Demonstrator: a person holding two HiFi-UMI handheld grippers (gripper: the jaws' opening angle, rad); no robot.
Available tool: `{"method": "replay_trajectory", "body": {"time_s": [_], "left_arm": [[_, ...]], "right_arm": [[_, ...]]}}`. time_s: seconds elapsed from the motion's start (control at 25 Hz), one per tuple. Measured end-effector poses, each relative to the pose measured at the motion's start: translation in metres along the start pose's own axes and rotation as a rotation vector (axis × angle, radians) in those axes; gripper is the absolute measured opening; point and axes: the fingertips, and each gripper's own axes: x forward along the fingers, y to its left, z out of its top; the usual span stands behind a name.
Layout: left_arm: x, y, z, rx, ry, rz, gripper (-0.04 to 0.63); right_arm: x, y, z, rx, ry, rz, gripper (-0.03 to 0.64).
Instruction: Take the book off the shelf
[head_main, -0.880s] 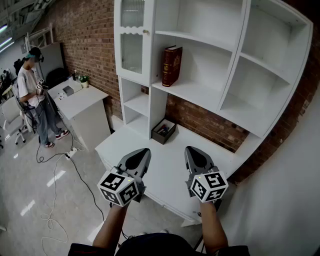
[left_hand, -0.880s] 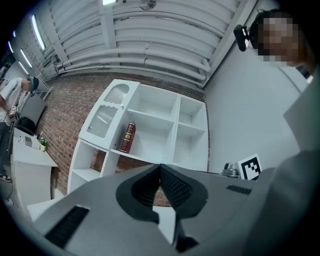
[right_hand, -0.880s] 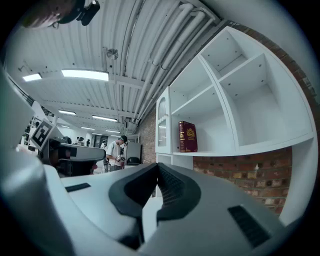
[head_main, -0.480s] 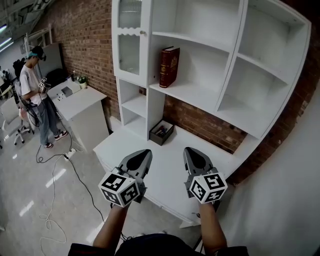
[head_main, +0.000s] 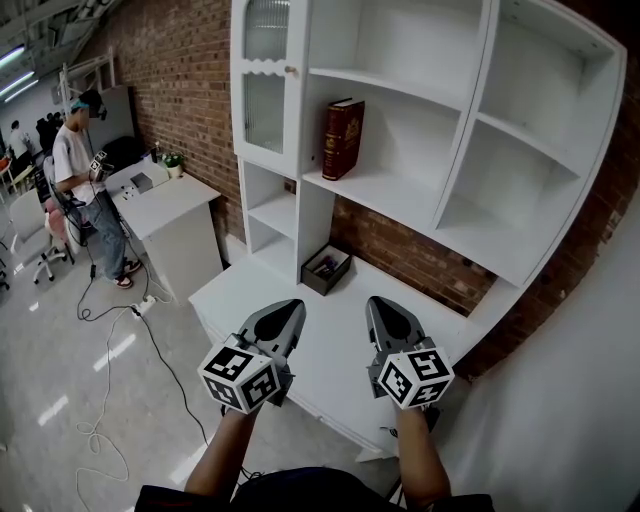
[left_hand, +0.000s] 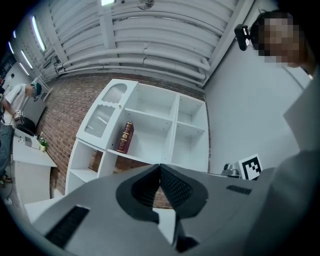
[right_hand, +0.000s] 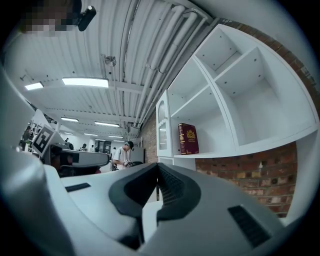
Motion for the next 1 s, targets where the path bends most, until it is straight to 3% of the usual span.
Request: {"method": "replay_trajectory", "body": {"time_s": [1.0], "left_arm": [[0.036, -0.037, -0.015, 0.030, 0.014, 0.026, 0.017]], "right_arm": [[-0.011, -0.035, -0.004, 0.026, -0.003, 0.083, 0.020]]}}
